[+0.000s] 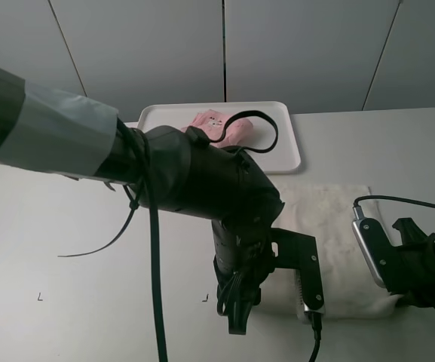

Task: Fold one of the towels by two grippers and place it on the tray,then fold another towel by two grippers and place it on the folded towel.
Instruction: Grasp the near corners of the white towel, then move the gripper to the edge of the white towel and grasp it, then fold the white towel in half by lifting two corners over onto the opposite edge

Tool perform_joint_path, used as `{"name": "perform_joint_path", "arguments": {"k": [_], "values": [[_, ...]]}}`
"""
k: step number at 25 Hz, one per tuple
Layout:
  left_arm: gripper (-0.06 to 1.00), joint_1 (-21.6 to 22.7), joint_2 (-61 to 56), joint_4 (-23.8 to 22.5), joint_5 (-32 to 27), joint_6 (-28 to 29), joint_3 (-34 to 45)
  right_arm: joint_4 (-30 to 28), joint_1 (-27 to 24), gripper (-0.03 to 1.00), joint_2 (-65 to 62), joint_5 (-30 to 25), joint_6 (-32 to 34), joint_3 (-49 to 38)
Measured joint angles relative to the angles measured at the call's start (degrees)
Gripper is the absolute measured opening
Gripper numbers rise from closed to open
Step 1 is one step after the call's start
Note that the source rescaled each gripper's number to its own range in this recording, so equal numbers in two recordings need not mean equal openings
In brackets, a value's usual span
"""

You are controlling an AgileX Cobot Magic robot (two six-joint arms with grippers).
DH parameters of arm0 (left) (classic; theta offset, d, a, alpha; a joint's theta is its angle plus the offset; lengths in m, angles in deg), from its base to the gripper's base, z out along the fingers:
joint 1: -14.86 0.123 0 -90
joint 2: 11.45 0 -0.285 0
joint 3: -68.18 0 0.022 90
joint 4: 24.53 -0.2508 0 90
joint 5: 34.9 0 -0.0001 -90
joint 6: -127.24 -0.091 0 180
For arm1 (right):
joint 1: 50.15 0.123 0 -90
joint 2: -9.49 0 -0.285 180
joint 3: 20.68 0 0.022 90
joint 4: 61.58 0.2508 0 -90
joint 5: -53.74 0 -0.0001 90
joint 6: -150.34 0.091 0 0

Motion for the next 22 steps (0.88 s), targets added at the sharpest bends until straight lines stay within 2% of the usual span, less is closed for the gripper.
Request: {"name": "perform_joint_path", "arguments": {"k": [4,6,8,12,15,18,22], "values": [[0.13,0.0,0.0,-0.2,2.1,3.7,0.0,2.2,0.0,0.03,0.0,0.0,0.1,0.0],[0.02,0.0,0.0,-0.2,2.8,4.9,0.0,4.0,0.0,0.03,0.0,0.0,0.1,0.0],[0.0,0.0,0.0,-0.2,3.1,5.4,0.0,7.9,0.0,0.03,0.0,0.1,0.1,0.0],[0.0,0.0,0.0,-0.2,3.1,5.5,0.0,19.3,0.0,0.03,0.1,0.3,0.4,0.2],[0.0,0.0,-0.1,-0.2,3.1,5.7,0.0,25.2,0.0,0.03,0.2,-1.8,3.1,1.3],[0.0,0.5,-0.7,-0.1,3.1,7.2,0.0,26.5,0.0,0.03,-1.9,-5.6,9.3,3.5],[0.0,3.0,-2.2,-0.1,3.8,9.6,0.0,23.7,0.0,0.03,-6.9,-7.9,19.7,7.0]]}}
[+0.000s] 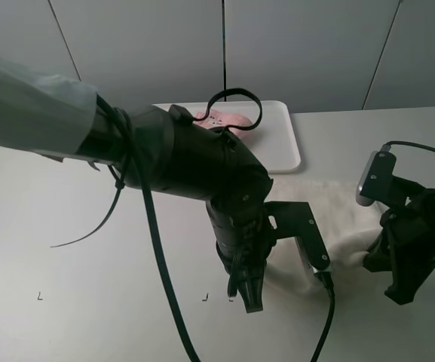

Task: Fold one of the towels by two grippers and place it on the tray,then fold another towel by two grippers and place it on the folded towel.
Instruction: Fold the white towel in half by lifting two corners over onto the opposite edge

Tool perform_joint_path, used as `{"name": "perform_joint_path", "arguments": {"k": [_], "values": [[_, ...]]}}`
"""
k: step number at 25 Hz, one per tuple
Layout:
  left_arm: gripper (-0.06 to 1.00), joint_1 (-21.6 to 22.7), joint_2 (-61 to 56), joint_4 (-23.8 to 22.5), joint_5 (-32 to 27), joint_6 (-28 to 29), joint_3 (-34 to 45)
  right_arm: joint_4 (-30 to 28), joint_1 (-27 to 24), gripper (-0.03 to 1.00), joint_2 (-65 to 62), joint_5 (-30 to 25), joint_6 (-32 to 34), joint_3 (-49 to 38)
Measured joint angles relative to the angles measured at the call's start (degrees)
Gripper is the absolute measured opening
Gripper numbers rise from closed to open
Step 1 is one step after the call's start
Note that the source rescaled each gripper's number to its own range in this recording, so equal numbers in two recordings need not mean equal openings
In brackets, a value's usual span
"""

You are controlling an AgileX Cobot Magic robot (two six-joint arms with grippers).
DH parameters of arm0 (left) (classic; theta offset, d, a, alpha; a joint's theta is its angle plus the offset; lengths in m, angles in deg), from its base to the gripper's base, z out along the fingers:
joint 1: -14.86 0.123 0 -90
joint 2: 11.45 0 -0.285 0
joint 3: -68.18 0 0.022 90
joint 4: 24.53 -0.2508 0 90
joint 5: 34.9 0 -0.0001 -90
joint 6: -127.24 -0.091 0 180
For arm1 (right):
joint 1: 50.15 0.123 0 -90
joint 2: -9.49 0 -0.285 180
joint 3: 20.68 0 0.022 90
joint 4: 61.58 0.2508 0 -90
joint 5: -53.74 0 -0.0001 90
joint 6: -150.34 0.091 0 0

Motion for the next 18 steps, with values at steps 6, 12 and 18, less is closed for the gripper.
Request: {"name": "perform_joint_path", "arguments": {"k": [6,12,18], "values": [[0.0,3.5,-3.7,2.9,1.3,0.9,-1.4,-2.9,0.0,0.03,-2.9,-5.4,12.3,5.0],[0.0,6.7,-7.1,5.6,3.0,1.4,-2.0,-10.4,0.0,0.03,-2.9,-7.2,25.1,7.3],[0.0,8.5,-7.3,6.5,4.8,3.6,-2.0,-15.3,0.0,0.03,-2.9,-3.2,38.3,7.9]]}}
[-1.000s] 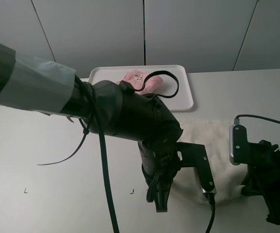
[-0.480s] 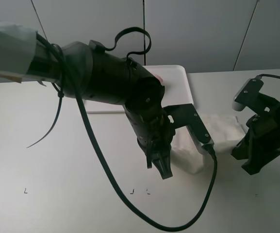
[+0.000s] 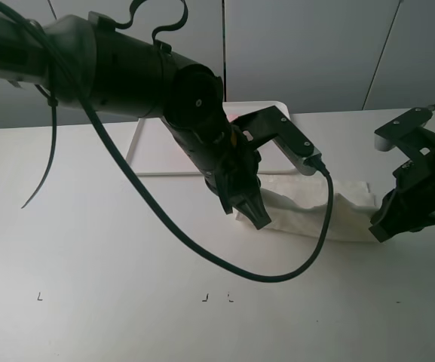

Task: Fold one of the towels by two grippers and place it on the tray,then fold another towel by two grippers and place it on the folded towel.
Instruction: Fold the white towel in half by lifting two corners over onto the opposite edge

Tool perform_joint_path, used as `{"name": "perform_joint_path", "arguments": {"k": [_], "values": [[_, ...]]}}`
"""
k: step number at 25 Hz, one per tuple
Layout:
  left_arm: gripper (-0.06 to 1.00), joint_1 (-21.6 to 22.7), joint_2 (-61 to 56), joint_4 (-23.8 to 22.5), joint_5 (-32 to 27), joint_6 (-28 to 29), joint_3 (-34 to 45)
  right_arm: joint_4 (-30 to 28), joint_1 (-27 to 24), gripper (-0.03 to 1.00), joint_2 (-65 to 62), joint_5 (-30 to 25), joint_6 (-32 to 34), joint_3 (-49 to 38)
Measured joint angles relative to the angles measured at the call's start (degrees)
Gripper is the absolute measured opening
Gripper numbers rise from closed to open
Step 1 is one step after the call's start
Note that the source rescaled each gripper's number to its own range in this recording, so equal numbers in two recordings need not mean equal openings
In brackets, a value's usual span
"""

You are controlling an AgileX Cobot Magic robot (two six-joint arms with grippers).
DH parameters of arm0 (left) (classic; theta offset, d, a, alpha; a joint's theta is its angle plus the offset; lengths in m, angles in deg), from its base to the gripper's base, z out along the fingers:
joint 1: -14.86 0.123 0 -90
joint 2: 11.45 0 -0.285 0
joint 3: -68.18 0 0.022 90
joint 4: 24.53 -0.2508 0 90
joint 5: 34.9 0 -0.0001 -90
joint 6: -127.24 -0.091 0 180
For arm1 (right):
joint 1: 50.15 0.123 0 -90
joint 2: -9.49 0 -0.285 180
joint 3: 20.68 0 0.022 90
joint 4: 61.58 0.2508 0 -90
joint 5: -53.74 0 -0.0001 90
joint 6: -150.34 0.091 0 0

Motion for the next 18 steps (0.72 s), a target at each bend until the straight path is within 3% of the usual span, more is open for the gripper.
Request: {"name": "perform_joint_path", "arguments": {"k": [7,10,13,16,18], "values": [[0.0,0.0,1.2,-0.9,4.6,4.4,0.0,0.0,0.0,0.03,1.2,9.5,10.7,0.0],[0.0,0.0,2.7,-4.8,6.3,10.4,0.0,0.0,0.0,0.03,2.4,12.8,12.8,0.0],[0.03,0.0,3.2,-11.8,8.2,18.6,0.0,0.0,0.0,0.03,3.4,15.0,13.8,0.0],[0.14,0.4,3.2,-18.7,9.8,26.2,0.0,0.0,0.0,0.16,5.3,18.0,14.9,0.0],[0.3,0.8,3.2,-21.5,10.0,29.4,0.0,0.0,0.0,0.36,5.7,19.3,15.1,0.0]]}}
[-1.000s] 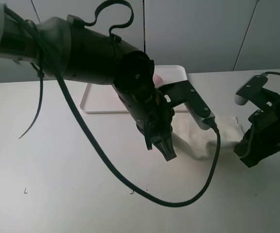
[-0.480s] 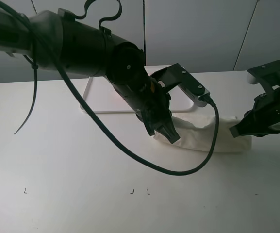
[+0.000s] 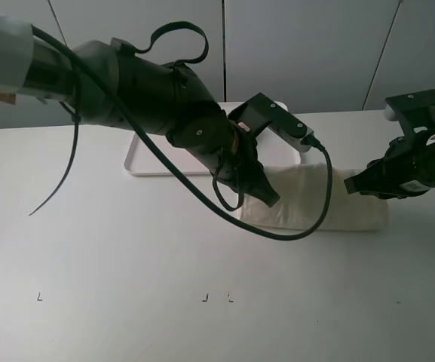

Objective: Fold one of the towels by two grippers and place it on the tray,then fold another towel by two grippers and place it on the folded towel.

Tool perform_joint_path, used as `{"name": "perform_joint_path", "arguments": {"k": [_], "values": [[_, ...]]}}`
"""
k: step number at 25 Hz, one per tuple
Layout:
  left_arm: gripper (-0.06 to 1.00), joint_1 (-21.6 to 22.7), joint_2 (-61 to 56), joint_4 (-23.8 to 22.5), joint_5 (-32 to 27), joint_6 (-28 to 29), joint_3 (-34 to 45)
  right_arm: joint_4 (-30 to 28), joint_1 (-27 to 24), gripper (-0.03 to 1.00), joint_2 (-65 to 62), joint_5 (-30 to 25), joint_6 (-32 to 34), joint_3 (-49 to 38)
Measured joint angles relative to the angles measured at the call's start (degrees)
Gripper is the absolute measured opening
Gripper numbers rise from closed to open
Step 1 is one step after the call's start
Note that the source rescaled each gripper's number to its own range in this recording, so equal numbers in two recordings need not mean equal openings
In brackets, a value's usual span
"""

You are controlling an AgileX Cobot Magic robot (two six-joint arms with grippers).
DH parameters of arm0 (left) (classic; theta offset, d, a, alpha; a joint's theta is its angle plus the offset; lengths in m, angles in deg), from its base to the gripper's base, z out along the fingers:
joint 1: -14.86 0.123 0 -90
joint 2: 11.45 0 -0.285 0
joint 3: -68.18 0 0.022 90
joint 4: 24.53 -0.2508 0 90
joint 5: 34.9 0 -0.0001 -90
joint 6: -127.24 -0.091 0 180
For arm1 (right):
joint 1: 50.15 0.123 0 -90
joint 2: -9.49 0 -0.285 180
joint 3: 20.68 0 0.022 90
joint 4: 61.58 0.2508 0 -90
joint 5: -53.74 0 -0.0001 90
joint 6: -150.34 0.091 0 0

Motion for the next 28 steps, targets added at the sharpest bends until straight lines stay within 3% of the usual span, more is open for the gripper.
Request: {"name": "perform_joint_path", "arguments": {"k": [3,4,5,8,11,19,21,28], "values": [[0.77,1.0,0.0,-1.5,-0.1,2.3,0.0,0.0,0.0,0.79,0.0,2.7,0.9,0.0],[0.89,1.6,0.0,-1.6,-0.2,3.5,0.0,0.0,0.0,0.91,0.0,3.5,1.1,0.0],[0.94,1.9,0.0,-1.6,-0.4,4.5,0.0,0.0,0.0,0.96,0.0,4.1,1.3,0.0],[0.98,3.0,0.0,-1.4,-1.7,8.5,0.0,0.0,0.0,1.0,0.0,4.5,1.5,0.0],[0.98,3.4,0.1,-0.7,-6.0,9.1,-0.8,0.0,-0.1,1.0,0.4,1.2,2.7,1.5],[0.99,6.8,5.4,12.8,-20.1,3.8,-14.7,0.0,-6.6,1.0,7.7,-23.5,5.9,15.2],[0.99,7.9,7.8,16.2,-24.9,3.6,-19.0,0.0,-6.6,1.0,8.8,-27.0,6.1,17.4],[0.99,8.5,12.5,18.8,-32.4,1.3,-27.7,-0.1,-6.8,1.0,10.7,-29.8,8.4,18.3]]}}
